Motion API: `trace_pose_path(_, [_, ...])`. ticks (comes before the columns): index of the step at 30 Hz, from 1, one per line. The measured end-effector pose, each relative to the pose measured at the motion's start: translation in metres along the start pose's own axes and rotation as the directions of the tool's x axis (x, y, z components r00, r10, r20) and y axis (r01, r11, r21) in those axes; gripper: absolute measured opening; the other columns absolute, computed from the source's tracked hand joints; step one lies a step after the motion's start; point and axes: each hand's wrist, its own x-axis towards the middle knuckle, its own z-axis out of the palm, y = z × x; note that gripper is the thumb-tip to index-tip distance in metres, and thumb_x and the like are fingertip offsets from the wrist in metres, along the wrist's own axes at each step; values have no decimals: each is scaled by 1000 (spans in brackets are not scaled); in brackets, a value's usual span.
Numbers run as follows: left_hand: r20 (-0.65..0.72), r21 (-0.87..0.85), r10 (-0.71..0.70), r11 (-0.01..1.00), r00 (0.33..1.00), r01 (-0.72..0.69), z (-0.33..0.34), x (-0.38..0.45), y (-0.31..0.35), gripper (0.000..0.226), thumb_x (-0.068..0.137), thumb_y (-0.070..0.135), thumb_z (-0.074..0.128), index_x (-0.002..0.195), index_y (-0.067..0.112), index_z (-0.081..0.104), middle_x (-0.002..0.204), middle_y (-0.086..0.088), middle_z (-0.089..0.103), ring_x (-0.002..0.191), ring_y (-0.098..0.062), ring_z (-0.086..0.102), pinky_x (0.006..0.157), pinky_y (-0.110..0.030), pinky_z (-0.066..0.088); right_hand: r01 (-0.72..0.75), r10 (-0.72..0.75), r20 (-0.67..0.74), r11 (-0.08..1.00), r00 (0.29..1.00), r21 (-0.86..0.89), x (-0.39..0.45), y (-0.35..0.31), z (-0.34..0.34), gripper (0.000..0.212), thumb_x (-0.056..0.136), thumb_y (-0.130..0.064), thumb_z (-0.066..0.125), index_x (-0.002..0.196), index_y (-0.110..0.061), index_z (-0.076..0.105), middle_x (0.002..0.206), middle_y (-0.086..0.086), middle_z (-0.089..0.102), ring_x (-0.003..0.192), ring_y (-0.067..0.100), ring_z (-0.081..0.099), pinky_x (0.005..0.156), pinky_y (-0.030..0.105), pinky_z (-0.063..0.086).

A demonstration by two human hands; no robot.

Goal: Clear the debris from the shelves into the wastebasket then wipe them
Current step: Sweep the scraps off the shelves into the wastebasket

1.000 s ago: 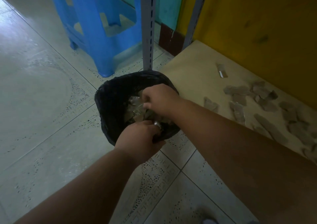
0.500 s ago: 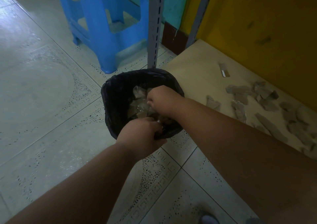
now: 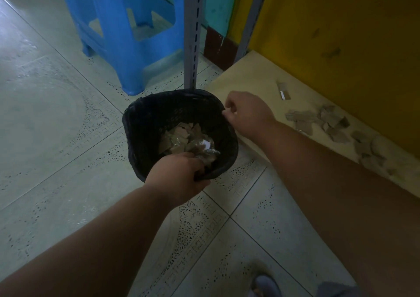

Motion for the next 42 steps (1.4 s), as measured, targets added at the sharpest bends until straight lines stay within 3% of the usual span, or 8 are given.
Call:
trace_pose_path(3, [-2, 9, -12, 1000, 1000, 12, 2, 2, 1, 23, 90, 51, 59, 101, 32, 65, 92, 15, 52, 87, -7, 53, 75, -23, 44, -152, 149, -43, 984, 988, -89, -7, 46, 5, 27, 94, -33, 57, 115, -16, 57, 116, 12, 52, 99, 29, 57, 80, 36, 47])
trace_pose_path(8, [-42, 6, -23, 1000, 999, 23, 7, 7, 7, 21, 91, 50, 57, 100, 33, 65, 89, 16, 49, 82, -5, 48, 69, -22, 36, -323, 404, 166, 871, 900, -369, -24, 87, 40, 50, 95, -52, 47, 133, -20, 45, 132, 16, 40, 118, 36, 43, 89, 45, 43])
trace_pose_path(13, [-87, 10, -54, 998, 995, 55, 13, 12, 16, 22, 91, 51, 56, 96, 32, 65, 88, 14, 54, 81, -7, 52, 67, -23, 39, -325, 370, 101, 895, 924, -307, -22, 86, 45, 27, 95, -17, 49, 120, -9, 47, 125, 19, 45, 115, 36, 44, 88, 38, 40])
trace_pose_path(22, [-109, 16, -79, 997, 991, 81, 13, 20, 25, 27, 92, 52, 55, 97, 28, 66, 86, 11, 53, 78, -8, 52, 65, -22, 35, -340, 342, -24, 937, 939, 78, -22, 88, 22, 26, 79, -17, 69, 101, -10, 57, 109, 13, 55, 98, 30, 56, 70, 29, 36])
trace_pose_path(27, [-97, -4, -82, 997, 992, 82, 9, 24, 30, 24, 93, 49, 56, 100, 28, 67, 88, 12, 54, 78, -8, 52, 63, -21, 34, -73, 134, -216, 960, 967, 269, -11, 36, -8, 22, 74, -17, 70, 94, -15, 59, 99, 5, 59, 86, 19, 58, 69, 30, 46])
trace_pose_path(33, [-96, 17, -88, 996, 991, 90, 10, 26, 33, 22, 93, 46, 56, 102, 29, 66, 87, 15, 50, 76, -6, 48, 64, -22, 33, 209, -214, 3, 954, 977, 215, -15, -15, 0, 17, 81, -19, 67, 97, -16, 67, 95, -2, 57, 85, 14, 56, 74, 28, 48])
trace_pose_path(38, [-109, -22, -108, 994, 988, 106, 14, 26, 32, 23, 93, 48, 55, 106, 33, 65, 90, 15, 56, 77, -5, 51, 65, -21, 36, 19, 3, -164, 991, 986, 134, 1, 47, 4, 16, 88, -15, 56, 99, -11, 67, 99, 9, 61, 91, 23, 57, 82, 37, 46])
trace_pose_path(42, [-129, -29, -105, 994, 986, 102, 18, 26, 29, 23, 90, 50, 58, 101, 32, 67, 87, 13, 54, 75, -6, 52, 61, -20, 35, -159, 144, -191, 985, 971, -68, 20, 113, 5, 29, 92, -37, 57, 114, -20, 66, 123, 13, 55, 116, 32, 49, 98, 37, 38])
